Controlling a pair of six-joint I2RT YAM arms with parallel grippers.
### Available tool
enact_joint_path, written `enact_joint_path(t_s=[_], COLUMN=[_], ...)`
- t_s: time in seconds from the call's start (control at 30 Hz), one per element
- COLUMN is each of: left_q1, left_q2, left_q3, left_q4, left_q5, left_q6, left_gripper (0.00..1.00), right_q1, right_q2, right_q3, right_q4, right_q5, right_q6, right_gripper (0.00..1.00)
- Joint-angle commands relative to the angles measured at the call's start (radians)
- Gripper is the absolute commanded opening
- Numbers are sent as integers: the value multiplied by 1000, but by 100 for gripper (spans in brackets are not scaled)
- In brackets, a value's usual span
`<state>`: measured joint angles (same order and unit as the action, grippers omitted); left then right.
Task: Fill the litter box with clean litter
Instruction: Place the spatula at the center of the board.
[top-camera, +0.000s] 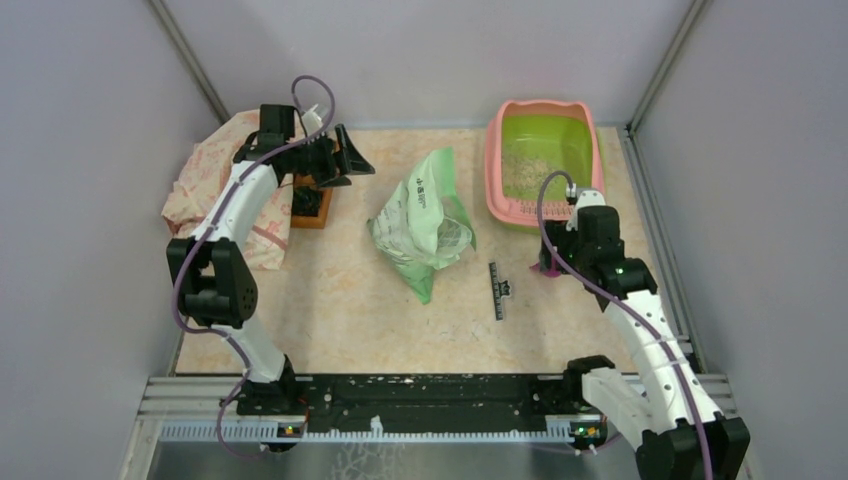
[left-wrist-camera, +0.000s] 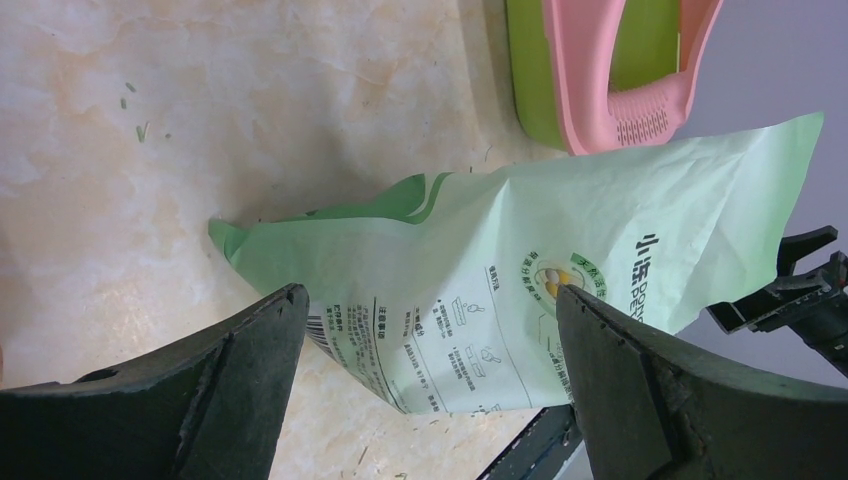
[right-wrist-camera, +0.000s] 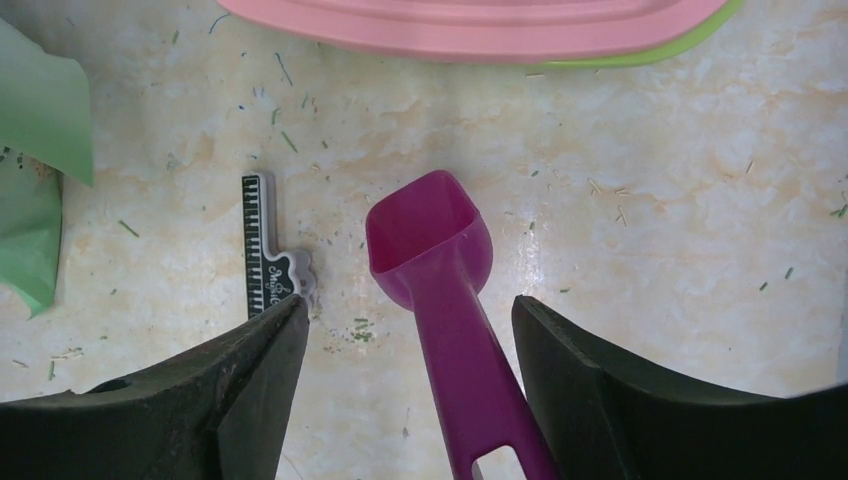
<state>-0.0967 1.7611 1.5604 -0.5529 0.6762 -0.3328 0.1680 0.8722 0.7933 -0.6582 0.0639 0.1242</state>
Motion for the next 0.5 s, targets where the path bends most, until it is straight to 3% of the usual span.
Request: enact_joint_path(t_s=[0.0,0.23,0.47], left_q1=[-18,-40,-64], left_q2=[-29,-27,-25], left_q3=[3,6,21], left_q4=[20,16,1], left_q5=[-16,-41,-63], left_q6=[-6,-12,-13], left_gripper=[99,99,99], right_q1=[7,7,-8], right_q2=[-15,-9,101], right_q3=[64,44,2], right_q4=[17,33,118], right_q5=[6,36,29], right_q6=[-6,5,67], right_gripper=[75,78,80])
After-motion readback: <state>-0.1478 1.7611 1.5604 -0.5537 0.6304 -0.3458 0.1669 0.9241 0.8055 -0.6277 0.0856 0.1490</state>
